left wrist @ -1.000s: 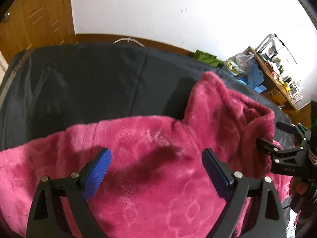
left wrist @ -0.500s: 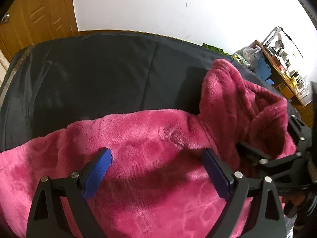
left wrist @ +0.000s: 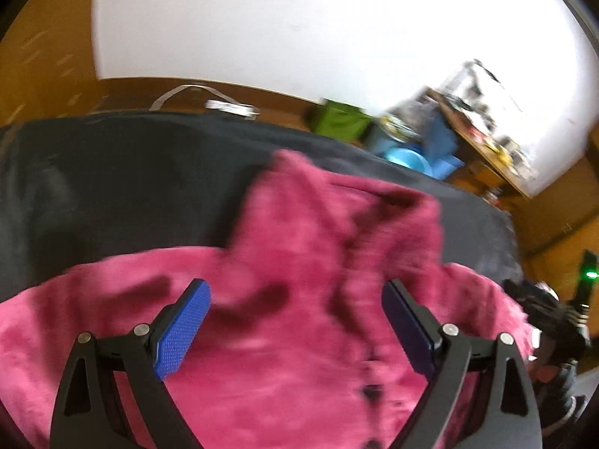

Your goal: Fold clothes

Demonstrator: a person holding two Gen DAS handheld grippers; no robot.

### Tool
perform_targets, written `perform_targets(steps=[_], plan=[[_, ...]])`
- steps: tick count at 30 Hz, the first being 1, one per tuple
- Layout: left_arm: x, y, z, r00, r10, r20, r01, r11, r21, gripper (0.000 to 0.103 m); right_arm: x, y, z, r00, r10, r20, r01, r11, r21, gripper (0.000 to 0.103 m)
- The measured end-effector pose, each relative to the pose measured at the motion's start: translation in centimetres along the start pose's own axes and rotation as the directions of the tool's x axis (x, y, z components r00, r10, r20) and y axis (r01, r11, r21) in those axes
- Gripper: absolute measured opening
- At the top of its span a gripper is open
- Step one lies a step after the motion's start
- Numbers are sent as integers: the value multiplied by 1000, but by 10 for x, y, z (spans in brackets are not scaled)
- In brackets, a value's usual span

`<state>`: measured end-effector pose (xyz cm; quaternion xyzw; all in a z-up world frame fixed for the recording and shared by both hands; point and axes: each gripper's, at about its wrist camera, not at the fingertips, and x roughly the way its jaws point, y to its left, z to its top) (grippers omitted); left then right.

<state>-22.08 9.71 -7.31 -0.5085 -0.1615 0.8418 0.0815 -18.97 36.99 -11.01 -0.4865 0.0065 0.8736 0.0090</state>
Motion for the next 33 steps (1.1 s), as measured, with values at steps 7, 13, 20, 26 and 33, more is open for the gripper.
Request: perform_targets(steps=[7, 13, 20, 26, 33], plan=[[47, -62, -7, 998, 16, -53, -8, 988, 152, 95, 24, -38, -25, 993, -75, -94, 77, 997, 23, 103], [80, -77, -4, 992, 125, -24, -118, 973, 197, 95, 64, -52, -17, 982, -148, -117, 149, 989, -4, 103], [97, -99, 0, 965, 261, 42, -261, 921, 289, 103, 81, -58, 7, 972, -221, -79, 221, 975, -1, 103], [95, -95, 3, 964, 260, 54, -264, 921, 287, 103, 70, -53, 14, 975, -207, -83, 210, 978, 23, 103], [91, -100, -2, 965, 253, 64, -261, 921, 290, 103, 47, 8, 13, 999, -22, -38, 19, 998, -65, 103]])
